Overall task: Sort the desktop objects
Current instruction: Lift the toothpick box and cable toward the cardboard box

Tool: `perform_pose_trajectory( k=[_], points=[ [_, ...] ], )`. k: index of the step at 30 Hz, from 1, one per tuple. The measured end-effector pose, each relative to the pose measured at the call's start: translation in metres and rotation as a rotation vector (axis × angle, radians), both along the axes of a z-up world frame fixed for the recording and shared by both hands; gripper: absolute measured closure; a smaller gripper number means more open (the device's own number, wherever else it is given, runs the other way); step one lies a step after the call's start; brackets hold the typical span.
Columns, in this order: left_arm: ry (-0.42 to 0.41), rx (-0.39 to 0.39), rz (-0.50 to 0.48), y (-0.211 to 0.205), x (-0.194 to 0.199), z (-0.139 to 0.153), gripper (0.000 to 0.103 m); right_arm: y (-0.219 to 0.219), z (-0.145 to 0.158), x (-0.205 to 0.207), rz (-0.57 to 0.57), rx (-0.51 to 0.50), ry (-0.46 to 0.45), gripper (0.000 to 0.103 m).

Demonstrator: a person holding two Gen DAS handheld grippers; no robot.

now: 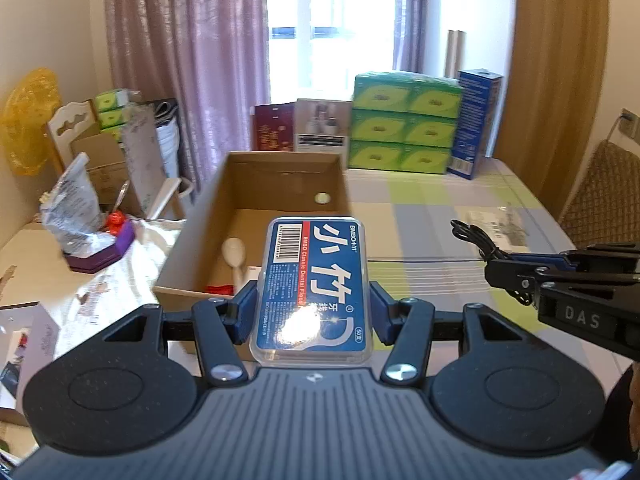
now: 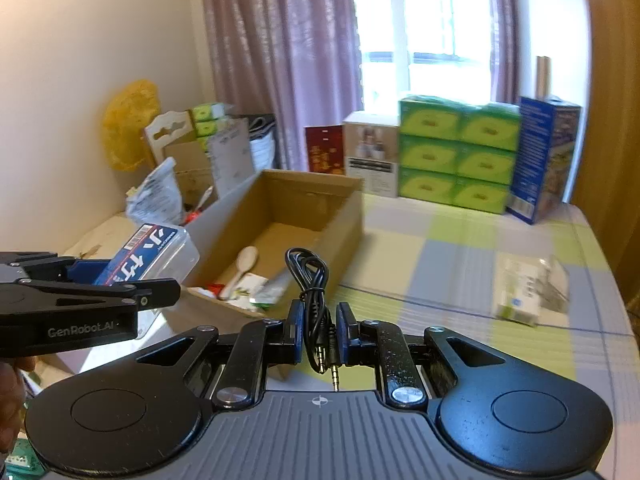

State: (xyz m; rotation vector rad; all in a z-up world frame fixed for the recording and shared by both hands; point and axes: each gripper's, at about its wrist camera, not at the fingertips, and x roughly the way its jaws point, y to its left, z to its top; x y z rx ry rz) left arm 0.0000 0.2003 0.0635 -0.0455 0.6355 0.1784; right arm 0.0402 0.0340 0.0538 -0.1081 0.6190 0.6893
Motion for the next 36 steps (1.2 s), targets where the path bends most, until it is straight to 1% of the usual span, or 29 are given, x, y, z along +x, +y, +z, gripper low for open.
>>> perform_pose_trajectory(
  k=[7, 14, 18, 23, 36],
  points=[
    [0.014, 0.020, 0.025, 0.031, 0.004, 0.002, 0.052, 0.040, 0.000, 0.004, 0.056, -0.010, 0.000, 0.090],
    [0.028, 0.029, 0.013, 0.045, 0.014, 0.003, 0.052, 0.067, -0.003, 0.017, 0.081, -0.004, 0.015, 0.090],
    [0.033, 0.020, 0.012, 0.055, 0.024, 0.002, 0.052, 0.078, -0.005, 0.026, 0.087, -0.002, 0.027, 0.090],
    [0.033, -0.018, 0.018, 0.070, 0.038, 0.000, 0.052, 0.088, -0.009, 0.040, 0.091, -0.005, 0.041, 0.090],
    [0.073, 0.015, 0.004, 0.092, 0.078, -0.011, 0.052, 0.115, -0.025, 0.077, 0.095, -0.010, 0.063, 0.090]
  ],
)
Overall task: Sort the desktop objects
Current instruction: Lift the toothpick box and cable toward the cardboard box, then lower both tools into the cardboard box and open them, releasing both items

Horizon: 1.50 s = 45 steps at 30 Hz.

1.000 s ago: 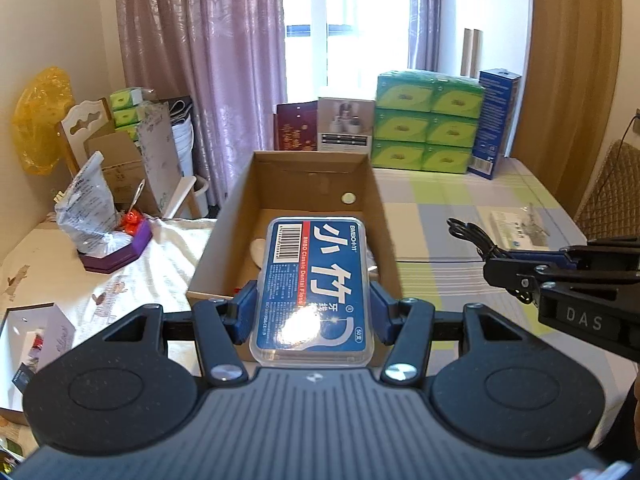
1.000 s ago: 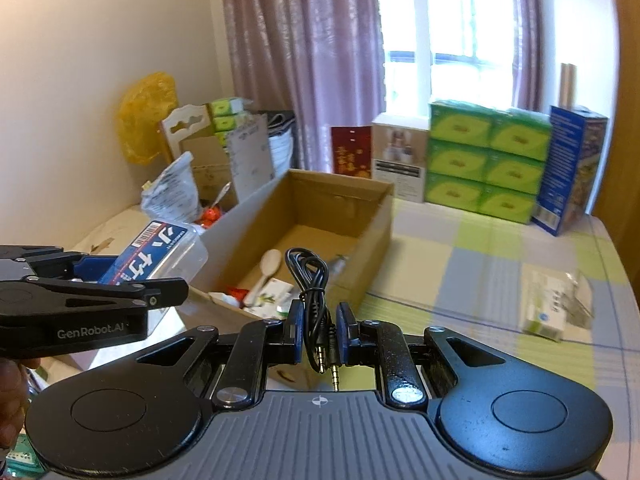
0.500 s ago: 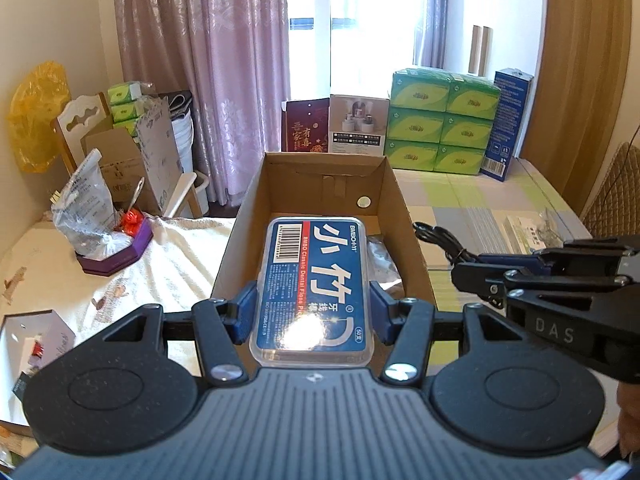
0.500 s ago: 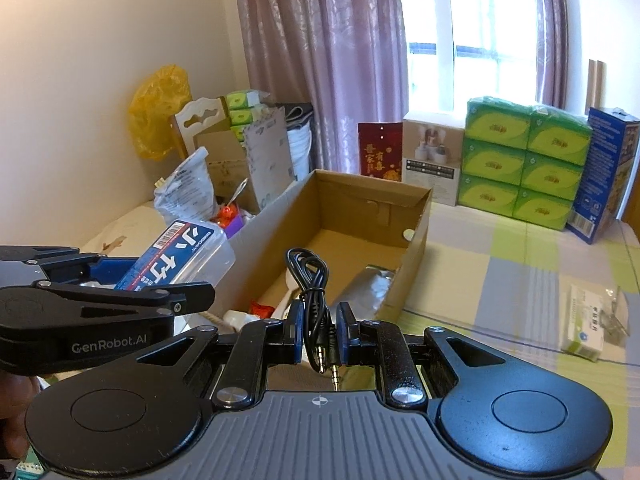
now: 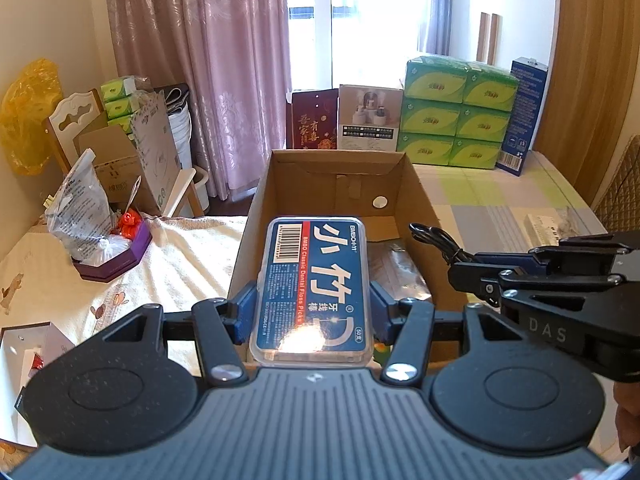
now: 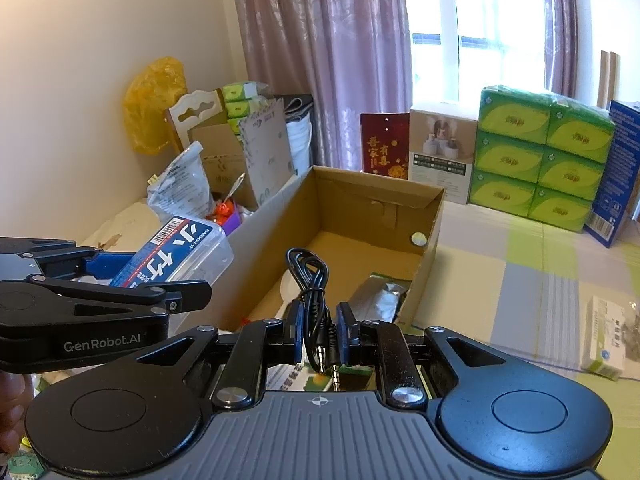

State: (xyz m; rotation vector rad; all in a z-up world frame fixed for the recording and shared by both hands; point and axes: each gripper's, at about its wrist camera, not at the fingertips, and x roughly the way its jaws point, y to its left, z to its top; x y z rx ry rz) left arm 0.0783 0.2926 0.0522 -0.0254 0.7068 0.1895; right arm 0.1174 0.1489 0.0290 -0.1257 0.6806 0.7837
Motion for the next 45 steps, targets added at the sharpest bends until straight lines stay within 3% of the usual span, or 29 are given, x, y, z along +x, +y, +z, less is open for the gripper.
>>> perform_pose_trajectory(
  k=[14, 27, 30, 40, 42, 44, 45],
  points=[
    [0.034, -0.008, -0.012, 0.013, 0.039, -0.017, 0.052, 0.016, -0.011, 0.032, -0.013, 0.008, 0.022, 0.090],
    [0.041, -0.075, -0.007, 0.024, 0.056, -0.033, 0.051, 0.019, -0.018, 0.048, -0.043, 0.050, 0.052, 0.090],
    [0.040, -0.078, 0.002, 0.028, 0.055, -0.035, 0.042, 0.019, -0.019, 0.053, -0.047, 0.053, 0.061, 0.090],
    [0.026, -0.052, 0.039, 0.031, 0.041, -0.030, 0.041, 0.027, -0.023, 0.056, -0.024, 0.050, 0.094, 0.089],
    [0.018, -0.045, 0.051, 0.033, 0.036, -0.026, 0.041, 0.029, -0.023, 0.054, -0.016, 0.054, 0.089, 0.080],
    [0.011, -0.046, 0.063, 0.035, 0.031, -0.023, 0.041, 0.028, -0.021, 0.052, -0.017, 0.063, 0.081, 0.039],
    [0.007, -0.049, 0.069, 0.036, 0.028, -0.021, 0.041, 0.026, -0.019, 0.051, -0.027, 0.065, 0.069, 0.038]
  ],
)
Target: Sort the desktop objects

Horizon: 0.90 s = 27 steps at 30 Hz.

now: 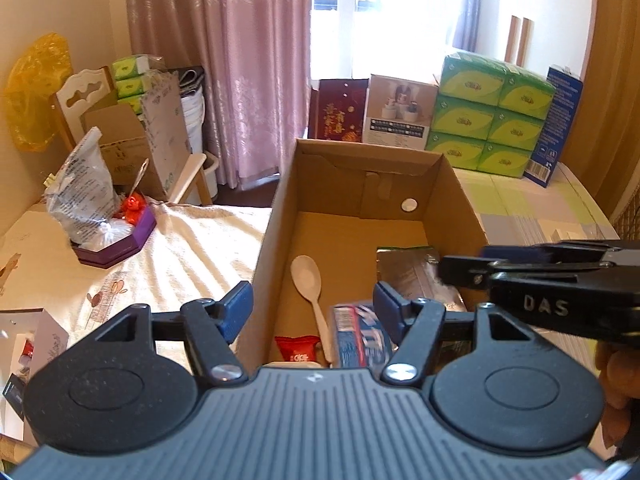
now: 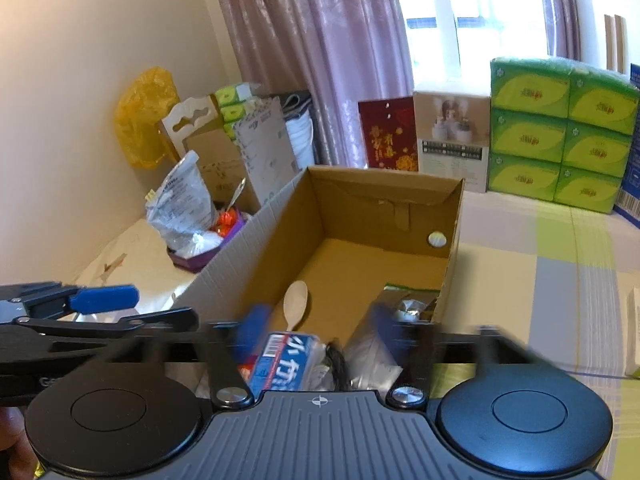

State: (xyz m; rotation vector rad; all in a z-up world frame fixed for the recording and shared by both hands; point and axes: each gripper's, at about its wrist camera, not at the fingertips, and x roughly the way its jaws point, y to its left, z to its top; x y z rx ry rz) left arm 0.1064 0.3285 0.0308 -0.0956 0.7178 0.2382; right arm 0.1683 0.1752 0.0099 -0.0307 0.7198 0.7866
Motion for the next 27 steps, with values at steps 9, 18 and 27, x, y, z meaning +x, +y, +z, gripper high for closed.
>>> perform_pose_trajectory(
  k=[9, 18, 27],
  points=[
    [-0.018, 0.001, 0.025, -0.006, -0.025, 0.014, 0.040, -0.028, 0.015, -0.019, -0.015, -0.075, -0.089, 0.036],
    [-0.050, -0.009, -0.008, -0.044, -0.051, 0.032, 0.035, -0.109, 0.018, -0.042, -0.088, -0.144, -0.097, 0.028],
    [-0.089, -0.014, -0.125, -0.117, -0.051, 0.052, 0.028, -0.194, 0.019, -0.052, -0.185, -0.207, -0.081, 0.020]
  ],
)
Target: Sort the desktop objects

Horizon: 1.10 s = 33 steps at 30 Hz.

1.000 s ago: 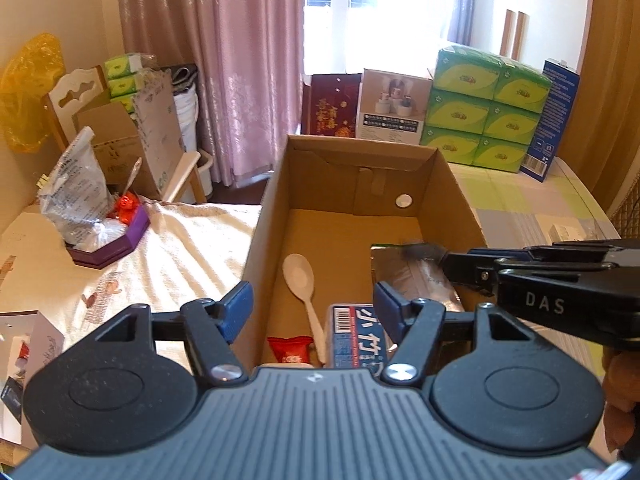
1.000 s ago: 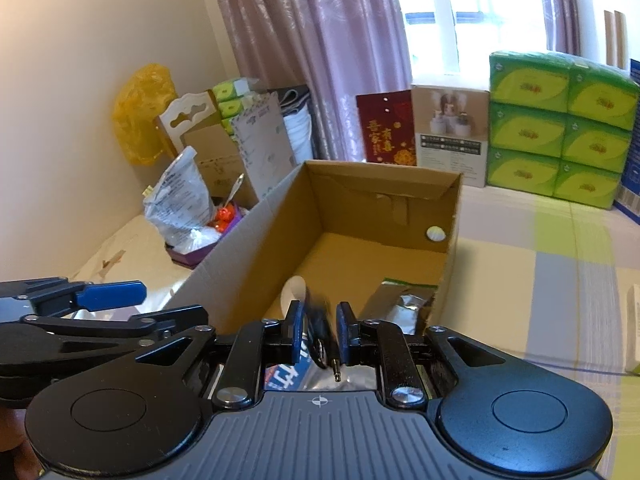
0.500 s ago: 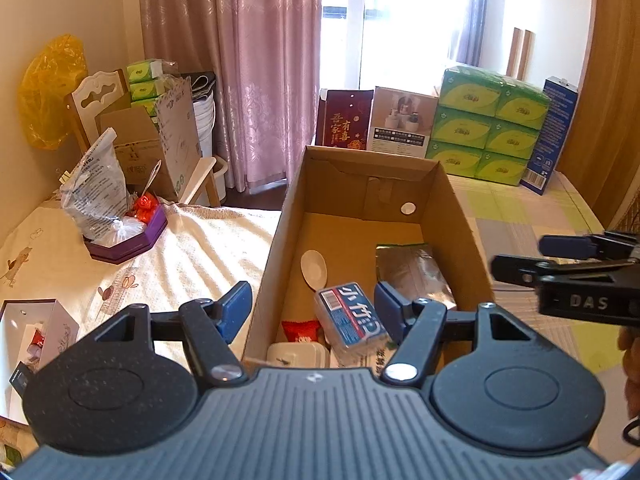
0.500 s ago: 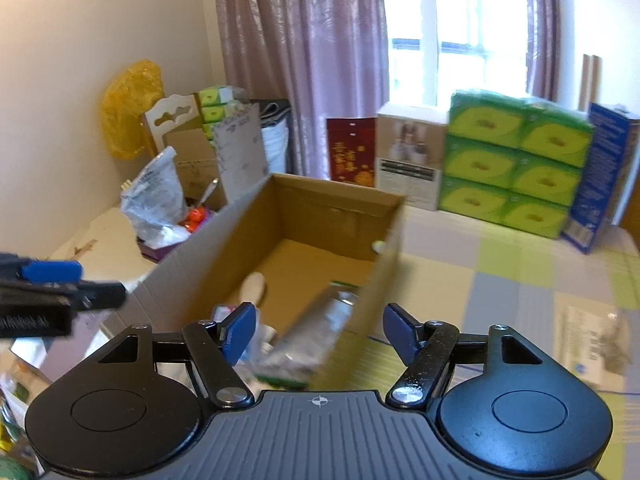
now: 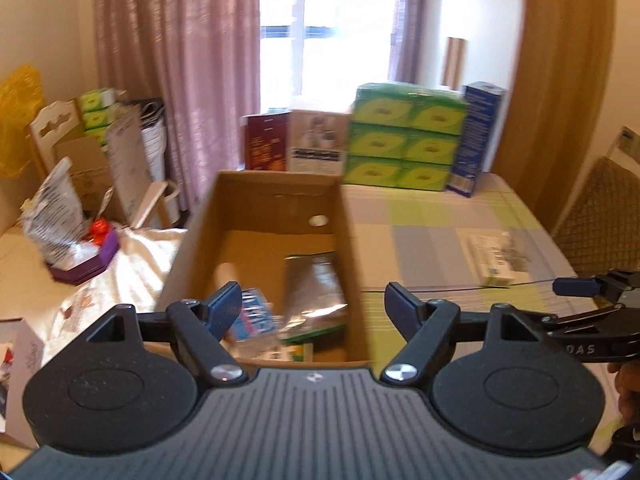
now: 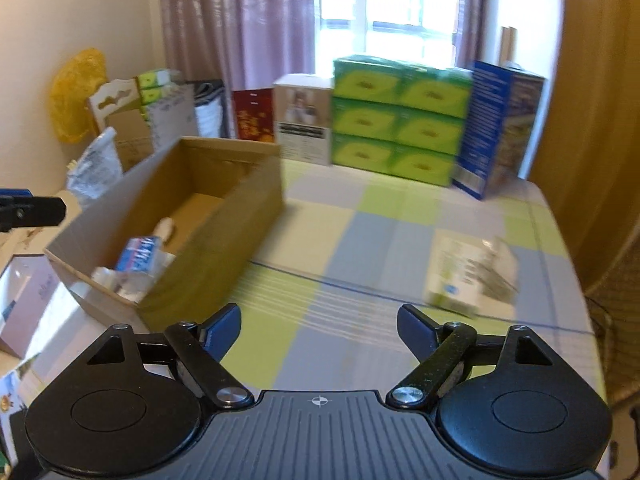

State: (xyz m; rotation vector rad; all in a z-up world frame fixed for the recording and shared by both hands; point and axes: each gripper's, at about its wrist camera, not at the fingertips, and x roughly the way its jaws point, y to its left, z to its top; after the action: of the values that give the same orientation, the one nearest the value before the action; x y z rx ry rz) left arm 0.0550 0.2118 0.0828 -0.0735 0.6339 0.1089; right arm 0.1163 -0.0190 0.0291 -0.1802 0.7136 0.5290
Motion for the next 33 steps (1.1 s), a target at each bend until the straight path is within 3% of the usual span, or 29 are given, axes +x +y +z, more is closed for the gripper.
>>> perform_pose_trajectory(
  k=[9, 16, 24, 33],
  points=[
    [0.004, -0.009, -0.143, -0.079, 0.018, 0.001, 0.022, -0.067, 0.004, -0.003, -0.096, -0.004, 0.007, 0.013],
    [0.032, -0.026, -0.199, -0.123, 0.036, -0.014, 0.019, -0.109, -0.005, 0.005, -0.164, -0.007, 0.017, 0.009],
    [0.059, -0.026, -0.213, -0.156, 0.075, -0.051, 0.018, -0.156, -0.023, 0.040, -0.264, 0.043, 0.020, 0.009],
    [0.093, -0.013, -0.231, -0.182, 0.146, -0.112, 0.018, -0.179, -0.054, 0.108, -0.281, 0.091, 0.007, 0.009]
  ],
)
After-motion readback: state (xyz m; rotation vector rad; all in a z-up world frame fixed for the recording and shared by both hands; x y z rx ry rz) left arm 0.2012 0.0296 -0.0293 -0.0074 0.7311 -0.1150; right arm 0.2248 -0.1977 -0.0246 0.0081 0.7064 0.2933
